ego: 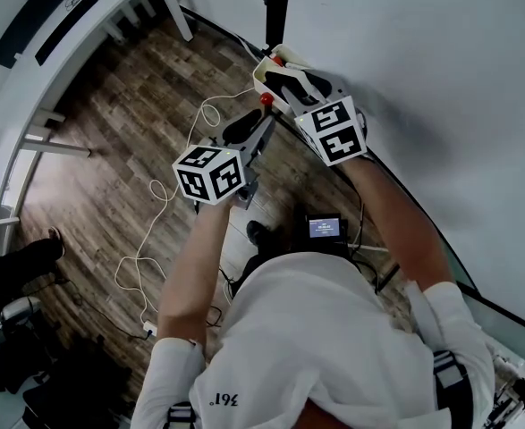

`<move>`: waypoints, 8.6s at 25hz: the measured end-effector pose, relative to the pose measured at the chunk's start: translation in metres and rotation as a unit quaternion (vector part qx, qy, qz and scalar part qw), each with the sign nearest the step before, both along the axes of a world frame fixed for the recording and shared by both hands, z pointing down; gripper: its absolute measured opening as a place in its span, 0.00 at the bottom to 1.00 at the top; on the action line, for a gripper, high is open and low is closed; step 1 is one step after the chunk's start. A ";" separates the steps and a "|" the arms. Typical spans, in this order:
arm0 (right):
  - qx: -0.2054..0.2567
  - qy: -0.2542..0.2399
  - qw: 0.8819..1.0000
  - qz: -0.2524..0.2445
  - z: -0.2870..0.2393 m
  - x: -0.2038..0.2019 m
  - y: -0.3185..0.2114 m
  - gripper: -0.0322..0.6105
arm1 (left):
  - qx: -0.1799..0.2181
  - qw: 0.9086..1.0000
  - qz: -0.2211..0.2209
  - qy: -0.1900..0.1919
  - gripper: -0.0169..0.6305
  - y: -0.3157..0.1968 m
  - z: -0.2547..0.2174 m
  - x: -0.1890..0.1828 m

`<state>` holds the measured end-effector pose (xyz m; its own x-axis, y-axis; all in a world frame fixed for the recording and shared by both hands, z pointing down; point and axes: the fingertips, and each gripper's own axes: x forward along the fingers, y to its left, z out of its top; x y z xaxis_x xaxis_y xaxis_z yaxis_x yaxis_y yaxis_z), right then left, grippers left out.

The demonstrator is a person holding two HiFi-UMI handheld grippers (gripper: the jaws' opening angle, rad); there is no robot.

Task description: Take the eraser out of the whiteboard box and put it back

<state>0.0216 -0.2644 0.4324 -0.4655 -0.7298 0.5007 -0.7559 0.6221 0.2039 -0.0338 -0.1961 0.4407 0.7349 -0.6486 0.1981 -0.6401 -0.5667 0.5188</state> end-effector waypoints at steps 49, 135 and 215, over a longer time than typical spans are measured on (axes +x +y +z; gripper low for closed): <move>0.075 -0.147 0.986 -0.028 -0.130 0.025 0.092 0.35 | 0.075 0.993 -0.052 0.072 0.21 0.077 -0.101 -0.037; -0.058 -0.201 0.977 0.027 -0.043 0.075 0.180 0.35 | -0.024 0.997 -0.048 0.063 0.21 0.167 -0.024 -0.039; -0.008 -0.025 0.998 -0.050 -0.010 0.008 -0.001 0.35 | -0.011 1.000 -0.027 -0.010 0.21 0.016 0.006 -0.019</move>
<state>0.0300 -0.2657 0.4227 -0.5607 -0.6704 0.4861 -0.6983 0.6983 0.1575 -0.0533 -0.1797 0.4463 0.6948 -0.6822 0.2275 -0.6799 -0.5200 0.5171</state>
